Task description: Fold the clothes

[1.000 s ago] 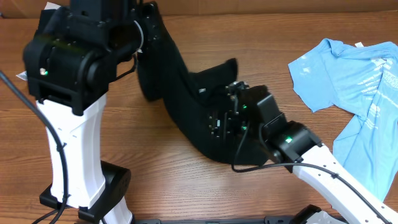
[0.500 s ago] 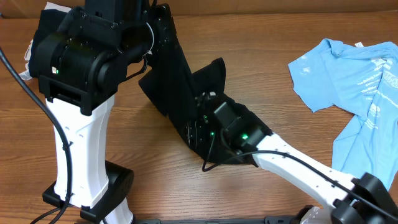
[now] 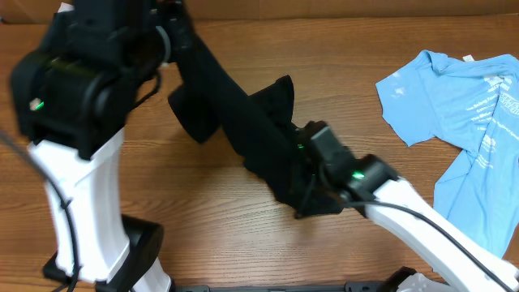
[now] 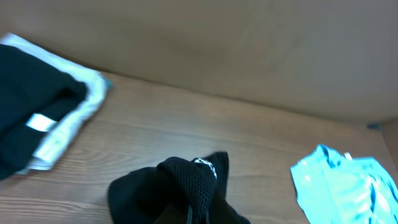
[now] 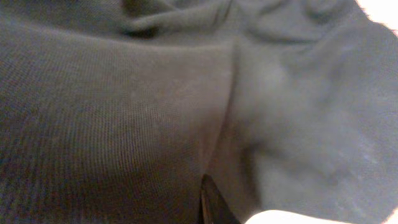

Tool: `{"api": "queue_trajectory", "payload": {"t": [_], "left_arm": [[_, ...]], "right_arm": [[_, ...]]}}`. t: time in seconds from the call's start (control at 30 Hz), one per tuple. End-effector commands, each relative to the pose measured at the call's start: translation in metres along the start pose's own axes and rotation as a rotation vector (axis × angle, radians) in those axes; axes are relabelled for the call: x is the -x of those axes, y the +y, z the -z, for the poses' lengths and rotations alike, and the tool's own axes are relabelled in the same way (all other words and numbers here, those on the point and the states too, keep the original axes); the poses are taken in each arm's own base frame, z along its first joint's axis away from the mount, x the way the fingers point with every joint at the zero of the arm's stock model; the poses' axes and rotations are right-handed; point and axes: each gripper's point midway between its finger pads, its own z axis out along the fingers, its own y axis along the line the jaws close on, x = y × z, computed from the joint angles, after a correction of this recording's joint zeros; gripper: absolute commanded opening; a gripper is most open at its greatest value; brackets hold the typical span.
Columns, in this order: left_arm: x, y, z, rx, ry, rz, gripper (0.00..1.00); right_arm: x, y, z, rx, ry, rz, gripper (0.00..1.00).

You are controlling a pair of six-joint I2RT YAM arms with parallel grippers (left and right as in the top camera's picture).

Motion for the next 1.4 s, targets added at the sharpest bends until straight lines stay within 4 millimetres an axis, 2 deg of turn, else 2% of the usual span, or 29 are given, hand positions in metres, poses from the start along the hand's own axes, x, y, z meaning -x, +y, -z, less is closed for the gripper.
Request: {"api": "queue_trajectory", "payload": {"t": [0.0, 0.17, 0.27, 0.37, 0.5, 0.63, 0.73, 0.83, 0.93, 1.17, 1.3, 1.33, 1.37], "left_arm": [[0.023, 0.022, 0.063, 0.036, -0.161, 0.002, 0.04], [0.022, 0.033, 0.109, 0.039, -0.230, -0.003, 0.04], [0.016, 0.039, 0.130, 0.035, -0.246, 0.000, 0.04], [0.009, 0.044, 0.140, 0.039, -0.239, -0.001, 0.04], [0.003, 0.046, 0.132, 0.056, -0.201, -0.008, 0.04], [-0.002, 0.045, 0.103, 0.092, -0.132, -0.021, 0.04], [-0.008, 0.045, 0.073, 0.126, -0.062, -0.035, 0.04], [-0.016, 0.045, 0.036, 0.166, 0.022, -0.050, 0.04], [-0.025, 0.047, 0.000, 0.207, 0.098, -0.066, 0.04], [-0.052, 0.051, -0.085, 0.284, 0.266, -0.120, 0.04], [-0.066, 0.053, -0.130, 0.309, 0.324, -0.131, 0.04], [-0.068, 0.053, -0.137, 0.311, 0.333, -0.132, 0.04], [-0.072, 0.053, -0.147, 0.315, 0.344, -0.135, 0.04]], "right_arm": [[0.027, 0.022, 0.074, 0.088, -0.152, 0.067, 0.04], [0.021, 0.025, 0.156, 0.127, -0.218, 0.068, 0.04], [0.010, 0.021, 0.186, 0.130, -0.222, 0.066, 0.04], [-0.001, 0.014, 0.197, 0.116, -0.202, 0.062, 0.07], [-0.006, -0.001, 0.190, 0.033, -0.169, 0.045, 0.08], [0.006, -0.012, 0.173, -0.069, -0.158, 0.036, 0.08], [0.024, -0.017, 0.153, -0.151, -0.161, 0.029, 0.08], [0.044, -0.019, 0.129, -0.187, -0.154, 0.001, 0.08], [0.069, -0.030, 0.097, -0.225, -0.141, -0.052, 0.08], [0.135, -0.072, 0.016, -0.244, -0.142, -0.148, 0.08], [0.180, -0.107, -0.002, -0.242, -0.249, -0.231, 0.08], [0.189, -0.114, 0.000, -0.241, -0.277, -0.246, 0.14], [0.197, -0.121, 0.003, -0.237, -0.305, -0.262, 0.25]]}}
